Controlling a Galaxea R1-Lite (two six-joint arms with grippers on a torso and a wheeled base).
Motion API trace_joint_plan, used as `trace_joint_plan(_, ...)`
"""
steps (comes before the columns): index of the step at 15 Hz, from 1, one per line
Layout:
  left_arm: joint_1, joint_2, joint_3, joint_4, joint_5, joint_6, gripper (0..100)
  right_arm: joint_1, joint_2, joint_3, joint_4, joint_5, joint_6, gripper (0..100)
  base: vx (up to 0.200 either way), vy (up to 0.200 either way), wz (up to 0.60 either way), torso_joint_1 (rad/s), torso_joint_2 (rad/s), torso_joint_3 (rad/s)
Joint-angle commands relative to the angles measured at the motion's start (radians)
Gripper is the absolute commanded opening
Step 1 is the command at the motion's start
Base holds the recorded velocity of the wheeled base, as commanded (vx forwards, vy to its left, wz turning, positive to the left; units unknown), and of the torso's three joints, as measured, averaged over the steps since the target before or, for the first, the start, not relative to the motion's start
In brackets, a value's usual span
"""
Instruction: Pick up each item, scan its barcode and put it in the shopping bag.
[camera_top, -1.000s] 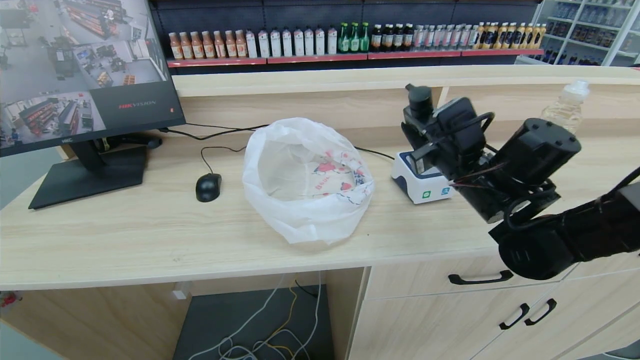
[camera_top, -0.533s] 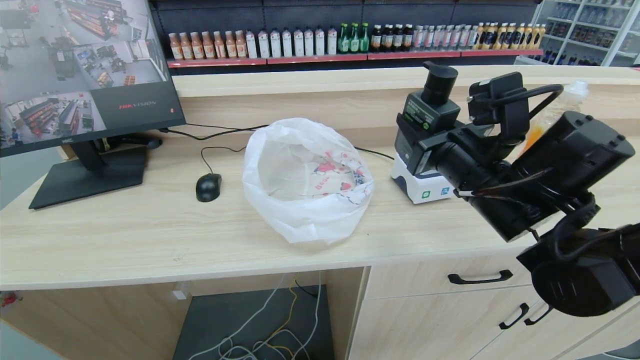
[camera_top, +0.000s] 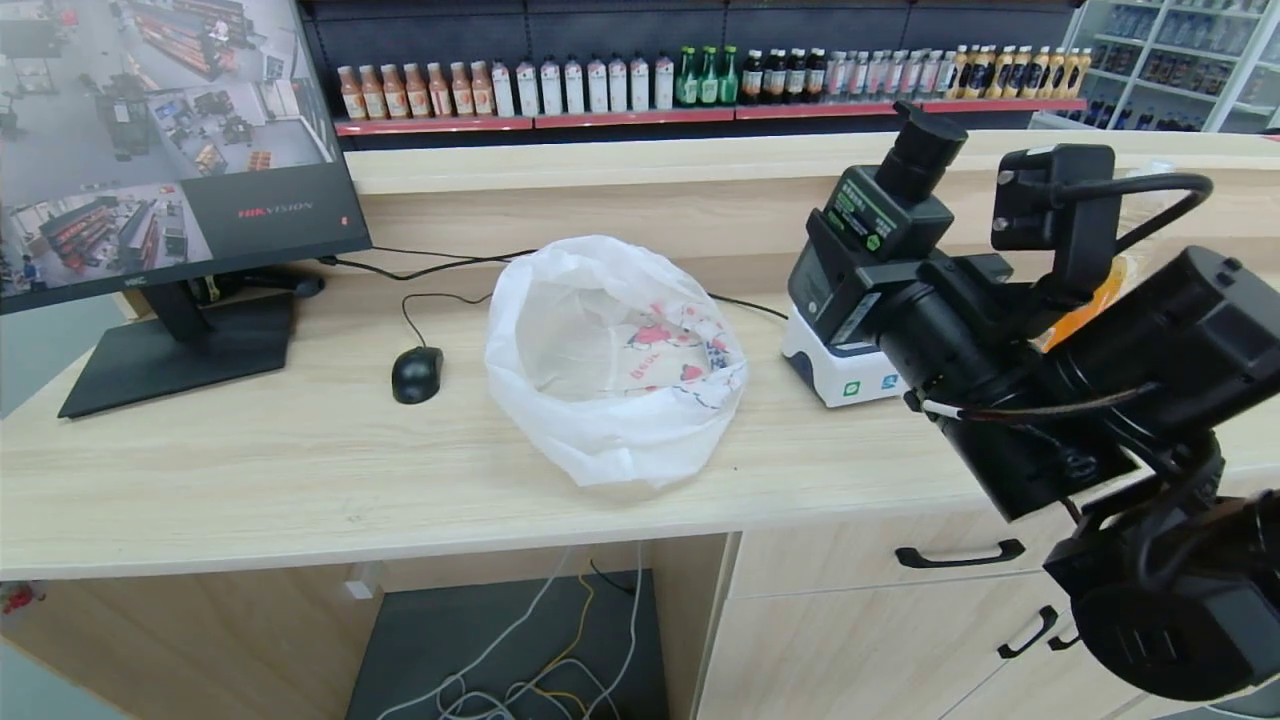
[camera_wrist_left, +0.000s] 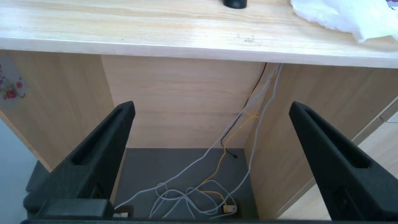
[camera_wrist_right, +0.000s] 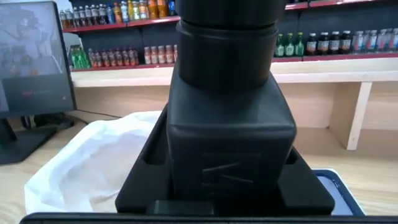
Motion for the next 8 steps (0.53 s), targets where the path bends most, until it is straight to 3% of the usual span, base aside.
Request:
trace_joint_plan(1, 0.0, 0.0, 0.0, 0.0, 0.001, -0.001, 100, 0.011, 0.008, 0.033, -0.026, -0.006, 0.003, 0, 0.0, 0.0, 0.0, 0.0, 0.0, 0.0)
trace_joint_plan(7, 0.0, 0.0, 0.0, 0.0, 0.001, 0.0, 100, 0.027, 0.025, 0.021, -0.034, -0.038, 0.009, 0, 0.0, 0.0, 0.0, 0.0, 0.0, 0.0)
trace_joint_plan(8, 0.0, 0.0, 0.0, 0.0, 0.001, 0.0, 100, 0.027, 0.036, 0.013, -0.034, -0.041, 0.021, 0, 0.0, 0.2, 0.0, -0.002, 0.0, 0.002)
